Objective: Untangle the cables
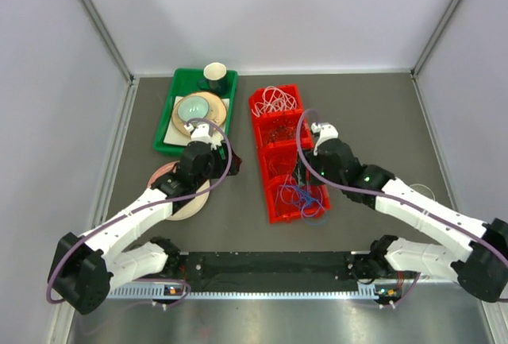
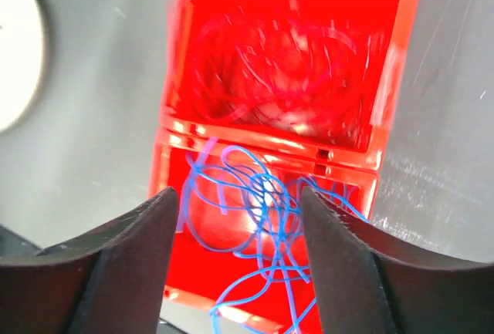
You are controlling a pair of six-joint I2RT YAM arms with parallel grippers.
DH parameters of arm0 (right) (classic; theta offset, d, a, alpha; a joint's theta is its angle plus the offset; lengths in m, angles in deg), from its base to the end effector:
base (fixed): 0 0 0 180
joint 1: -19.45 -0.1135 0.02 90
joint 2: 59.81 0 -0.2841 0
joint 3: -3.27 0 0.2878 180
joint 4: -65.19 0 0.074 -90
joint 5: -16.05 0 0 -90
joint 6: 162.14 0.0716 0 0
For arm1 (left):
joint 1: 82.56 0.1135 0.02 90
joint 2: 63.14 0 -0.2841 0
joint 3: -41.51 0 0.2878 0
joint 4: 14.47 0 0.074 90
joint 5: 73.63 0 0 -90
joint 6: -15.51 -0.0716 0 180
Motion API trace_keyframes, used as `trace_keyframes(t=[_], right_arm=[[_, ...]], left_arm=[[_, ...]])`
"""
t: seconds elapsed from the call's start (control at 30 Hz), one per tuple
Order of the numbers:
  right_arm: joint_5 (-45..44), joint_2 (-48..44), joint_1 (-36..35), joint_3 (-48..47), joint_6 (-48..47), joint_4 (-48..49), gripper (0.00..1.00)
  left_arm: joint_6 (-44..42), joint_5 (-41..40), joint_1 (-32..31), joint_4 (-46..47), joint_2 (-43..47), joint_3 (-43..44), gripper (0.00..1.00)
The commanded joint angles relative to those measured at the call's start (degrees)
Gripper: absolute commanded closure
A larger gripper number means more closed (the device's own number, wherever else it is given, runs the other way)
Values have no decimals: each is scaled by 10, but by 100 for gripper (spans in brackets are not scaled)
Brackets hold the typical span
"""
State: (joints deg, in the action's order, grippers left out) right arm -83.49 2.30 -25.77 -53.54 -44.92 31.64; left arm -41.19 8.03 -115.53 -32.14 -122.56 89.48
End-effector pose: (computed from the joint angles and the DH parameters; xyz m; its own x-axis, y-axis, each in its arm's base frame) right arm 0.2101 0.1949 0.2473 -0.6715 -0.0363 -0.7401 -0.3395 0.9029 0.2638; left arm 0.2440 -0.1459 0.2305 -0.5785 -0.2722 -0.7689 0.1370 0.8968 -0.4206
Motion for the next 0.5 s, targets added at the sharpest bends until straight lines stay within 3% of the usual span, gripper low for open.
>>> trace_keyframes(t=[0.0, 0.13, 0.23, 0.4, 0.47], right_arm=[[-17, -40, -7, -44, 3, -57, 29], [-33, -92, -7, -14, 19, -113, 16], [-19, -150, -8, 18, 64, -147, 14], [5, -198, -21, 87, 142, -163, 14], [-2, -194, -30, 98, 150, -162, 21]], left_arm=[[1, 7, 4, 31, -3, 1, 22], [1, 5, 3, 26, 5, -1, 22], [-1, 2, 4, 25, 6, -3, 22], [10, 10, 4, 33, -2, -3, 22], [12, 14, 4, 39, -8, -6, 22]])
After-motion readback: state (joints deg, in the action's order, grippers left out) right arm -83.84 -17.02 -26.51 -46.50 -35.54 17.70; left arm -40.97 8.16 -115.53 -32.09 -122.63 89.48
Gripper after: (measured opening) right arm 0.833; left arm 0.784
